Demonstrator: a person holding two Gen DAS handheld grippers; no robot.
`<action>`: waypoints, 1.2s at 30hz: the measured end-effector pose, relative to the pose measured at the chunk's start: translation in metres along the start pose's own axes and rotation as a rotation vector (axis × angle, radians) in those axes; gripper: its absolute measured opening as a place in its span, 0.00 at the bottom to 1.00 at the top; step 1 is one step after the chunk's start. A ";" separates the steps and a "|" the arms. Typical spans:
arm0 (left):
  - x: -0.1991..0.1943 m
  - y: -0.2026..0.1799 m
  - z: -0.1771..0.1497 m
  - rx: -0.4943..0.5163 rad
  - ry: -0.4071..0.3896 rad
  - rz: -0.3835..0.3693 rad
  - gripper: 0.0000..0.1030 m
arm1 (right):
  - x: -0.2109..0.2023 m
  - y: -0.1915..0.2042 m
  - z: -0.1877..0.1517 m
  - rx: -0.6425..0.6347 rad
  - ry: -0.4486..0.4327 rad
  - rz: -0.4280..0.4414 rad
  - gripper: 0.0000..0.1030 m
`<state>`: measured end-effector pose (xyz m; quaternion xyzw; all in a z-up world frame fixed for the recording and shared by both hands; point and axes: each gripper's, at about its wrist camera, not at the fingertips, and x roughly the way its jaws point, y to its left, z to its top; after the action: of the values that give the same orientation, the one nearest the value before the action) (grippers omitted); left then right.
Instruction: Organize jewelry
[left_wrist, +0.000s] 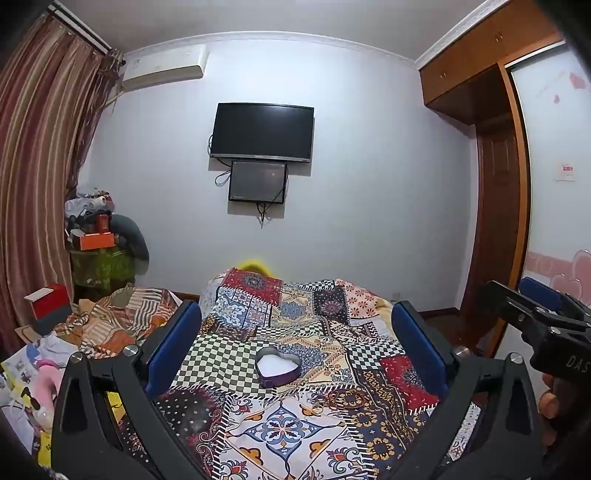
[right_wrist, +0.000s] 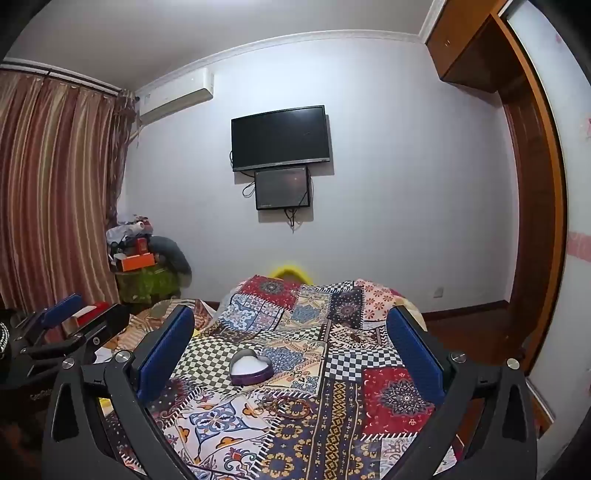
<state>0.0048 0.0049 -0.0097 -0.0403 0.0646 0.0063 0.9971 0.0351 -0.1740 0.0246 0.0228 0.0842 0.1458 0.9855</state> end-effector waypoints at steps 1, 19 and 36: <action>0.000 0.000 0.000 0.000 0.001 0.000 1.00 | 0.000 0.000 0.000 0.001 0.001 0.000 1.00; 0.003 0.000 0.002 0.004 0.023 -0.001 1.00 | -0.001 0.001 0.002 0.012 0.021 0.008 1.00; 0.005 -0.002 0.004 0.007 0.036 -0.001 1.00 | -0.002 -0.002 0.005 0.012 0.023 0.016 1.00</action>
<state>0.0107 0.0033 -0.0065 -0.0370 0.0826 0.0047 0.9959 0.0343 -0.1764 0.0301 0.0276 0.0962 0.1534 0.9831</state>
